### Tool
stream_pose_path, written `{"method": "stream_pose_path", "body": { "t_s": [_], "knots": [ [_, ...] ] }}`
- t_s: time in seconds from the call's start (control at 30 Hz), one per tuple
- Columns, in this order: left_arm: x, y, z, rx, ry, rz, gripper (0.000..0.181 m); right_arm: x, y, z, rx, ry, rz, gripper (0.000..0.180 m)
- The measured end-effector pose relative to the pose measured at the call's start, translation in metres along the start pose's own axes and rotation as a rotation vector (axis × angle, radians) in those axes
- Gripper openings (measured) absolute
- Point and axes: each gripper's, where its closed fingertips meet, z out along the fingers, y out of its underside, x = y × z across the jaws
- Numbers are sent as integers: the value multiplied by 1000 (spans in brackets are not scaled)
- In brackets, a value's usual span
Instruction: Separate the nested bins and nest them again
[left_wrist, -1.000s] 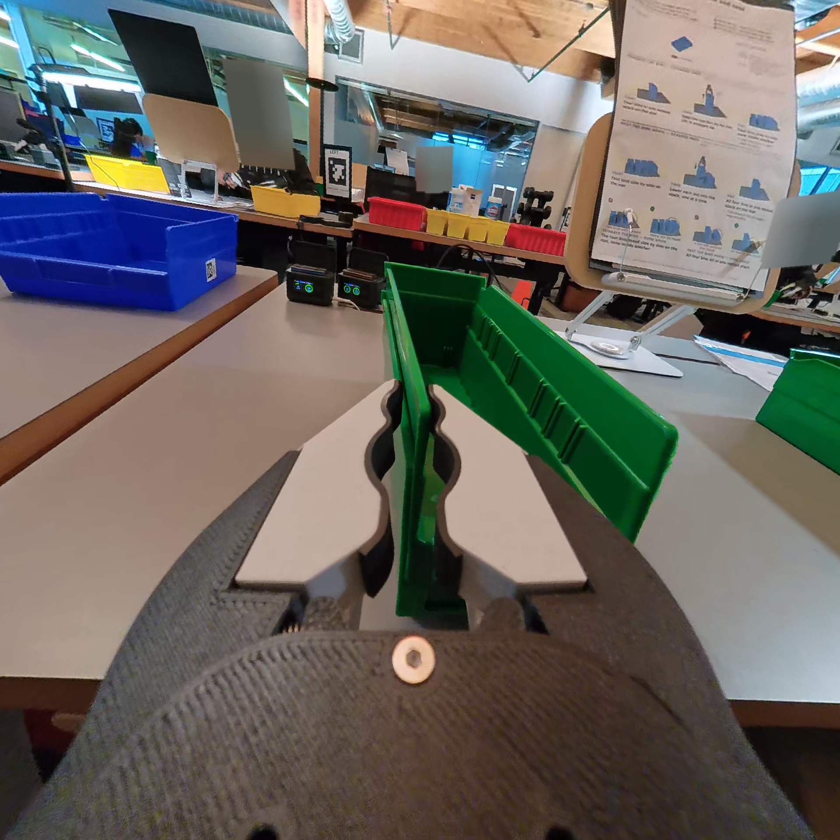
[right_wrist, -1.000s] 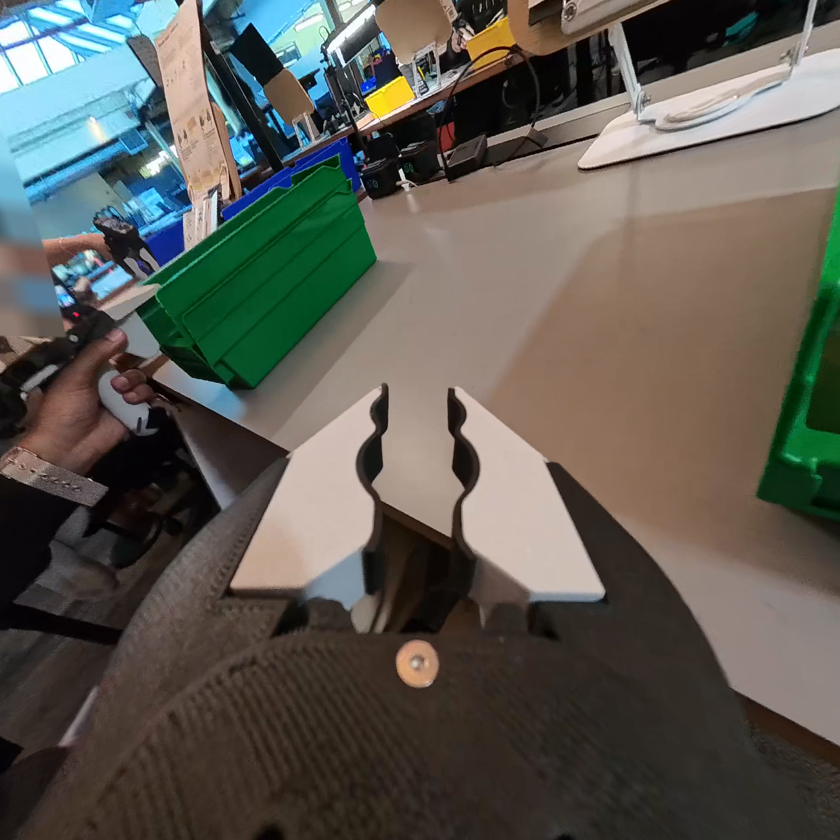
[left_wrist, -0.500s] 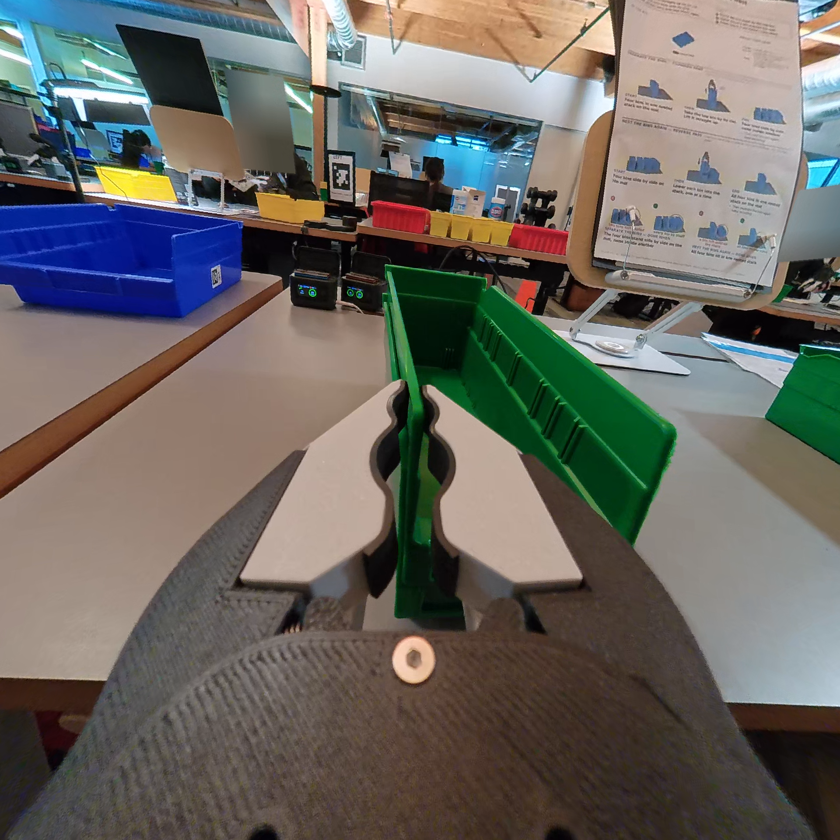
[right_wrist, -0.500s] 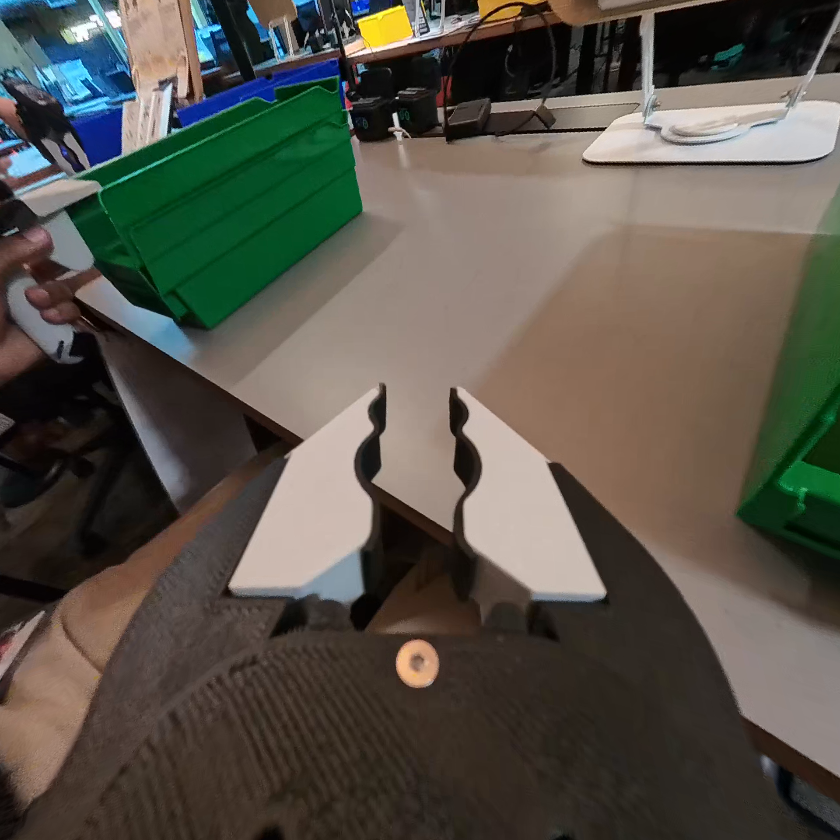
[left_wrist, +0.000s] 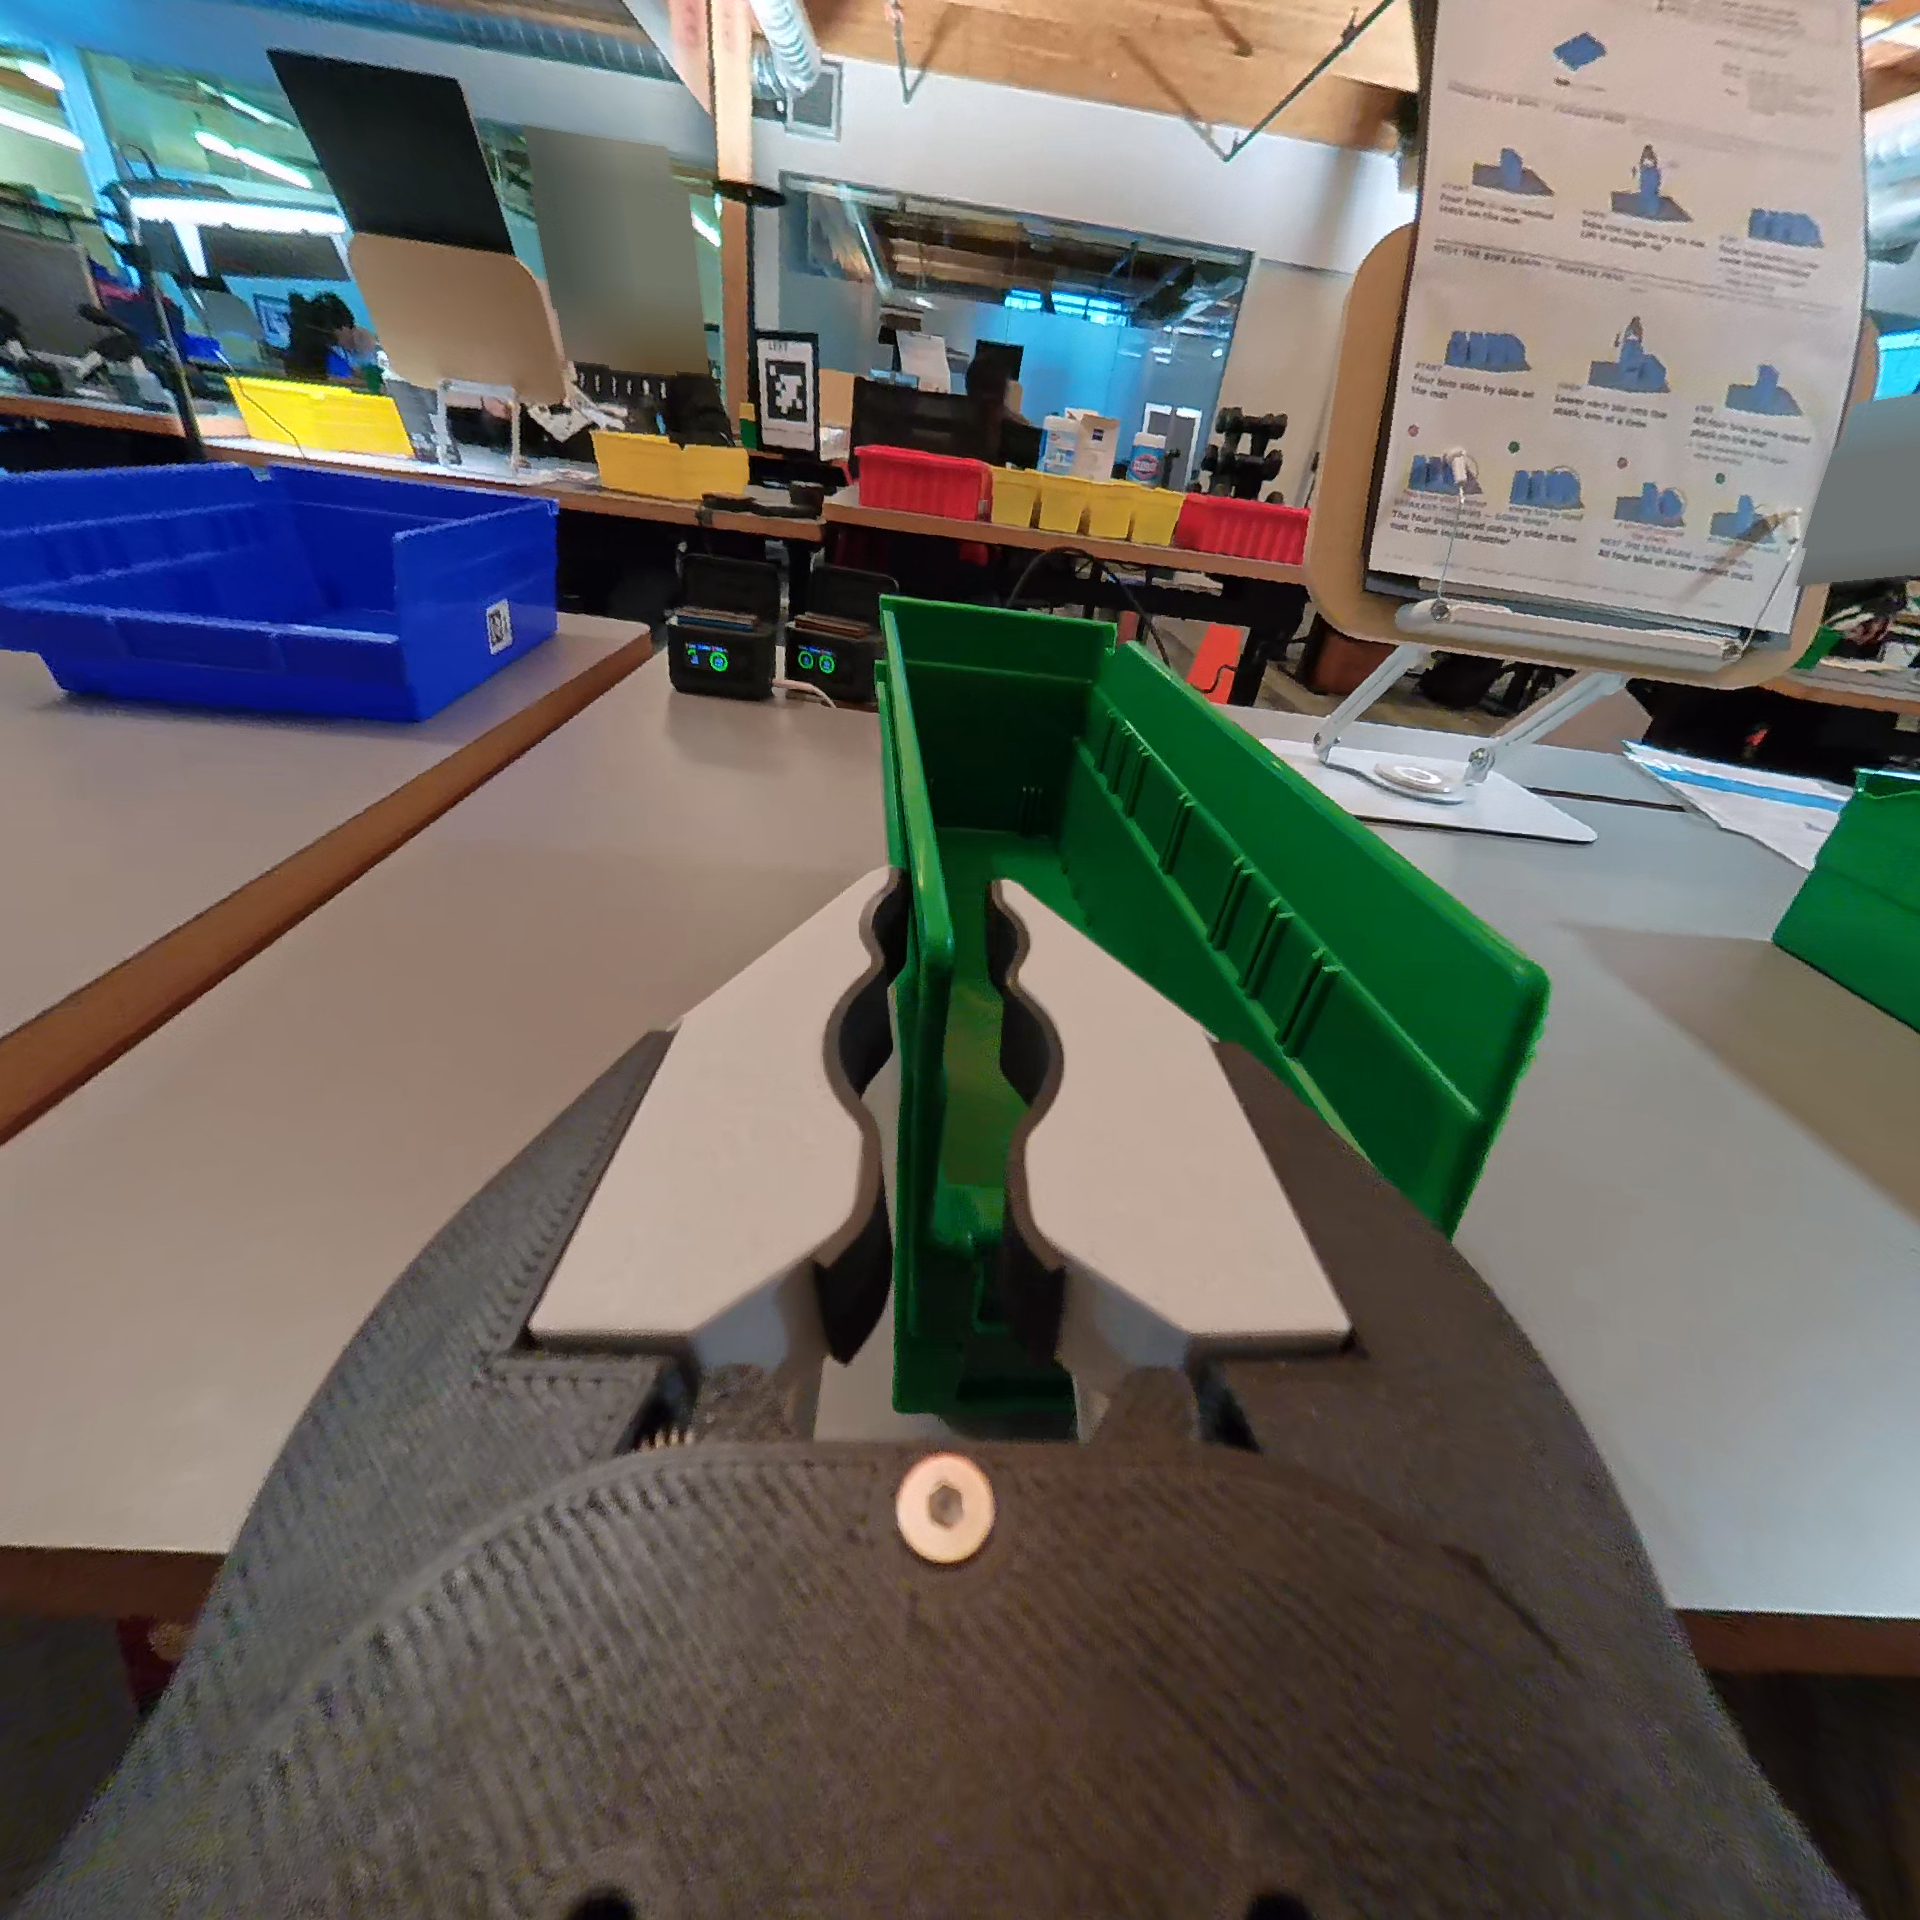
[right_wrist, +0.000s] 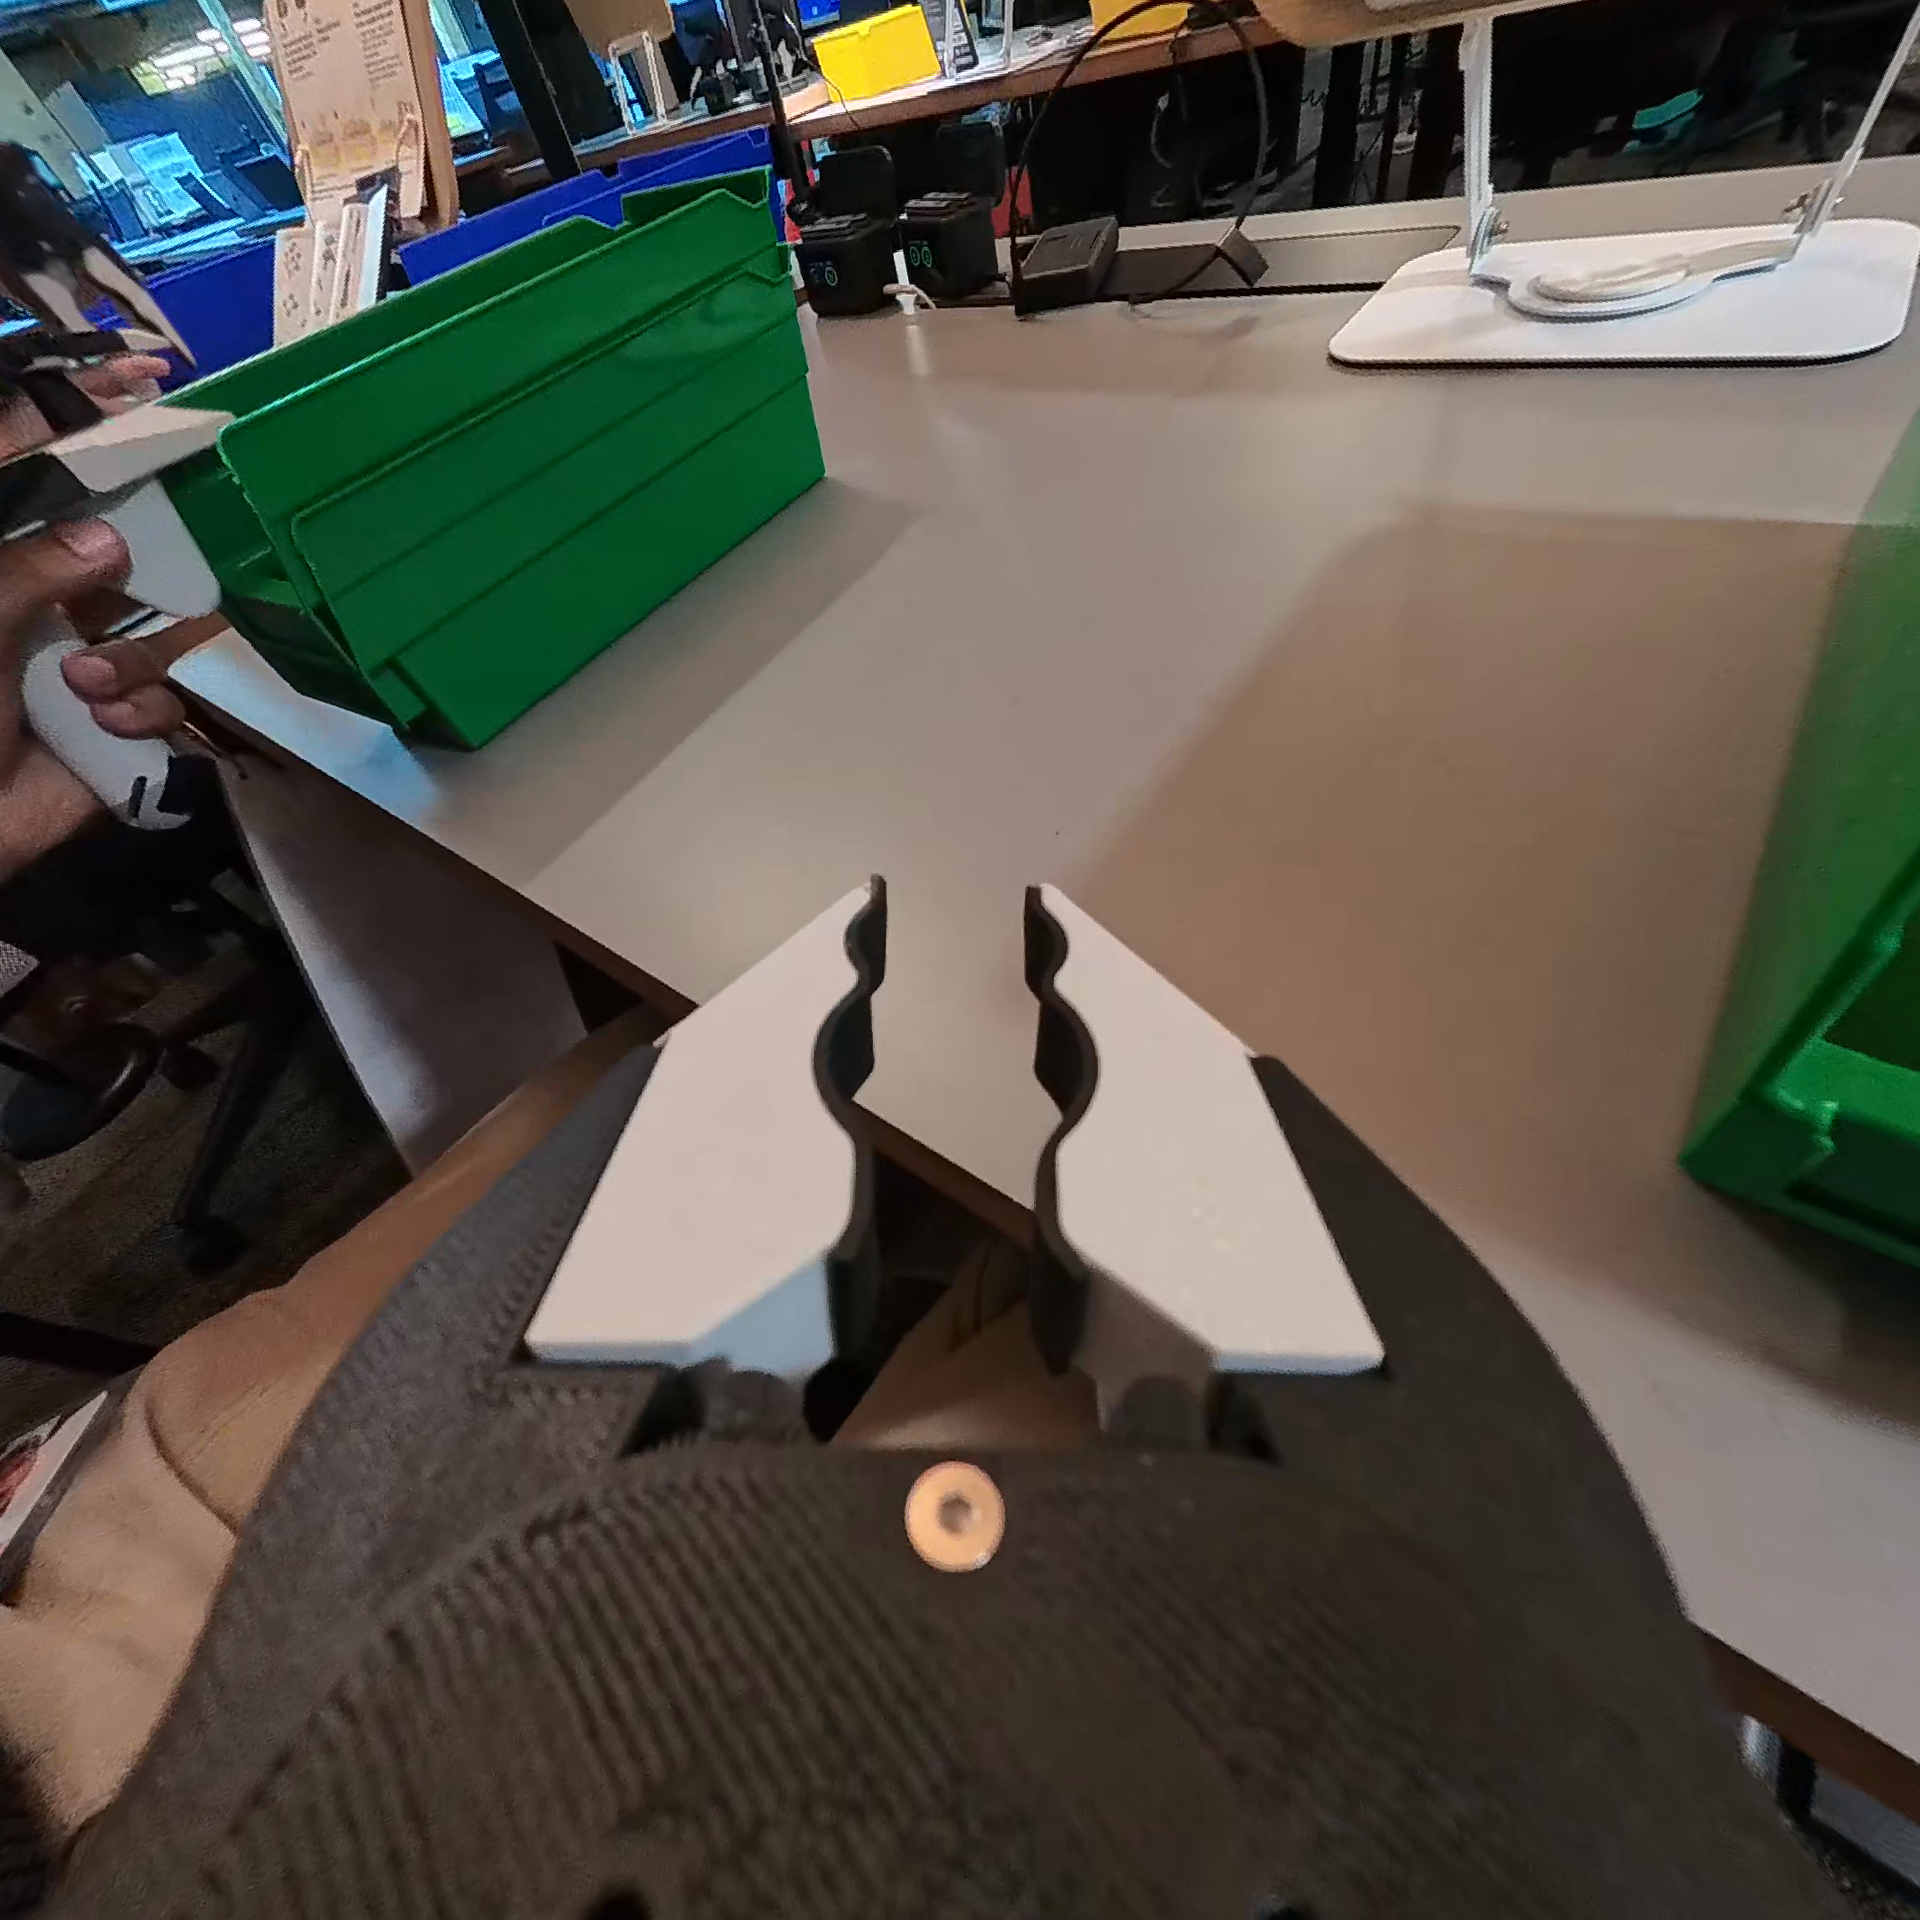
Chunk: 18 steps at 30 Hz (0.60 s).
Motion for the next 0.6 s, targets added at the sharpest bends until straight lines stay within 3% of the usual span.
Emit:
{"method": "stream_pose_path", "body": {
  "t_s": [0.13,0.6],
  "knots": [
    [-3,2,1,-16,-29,21,1,0,1,0,-2,1,-1,25],
    [-5,1,1,-12,-40,12,0,0,5,1,-25,4,-2,25]
  ]
}}
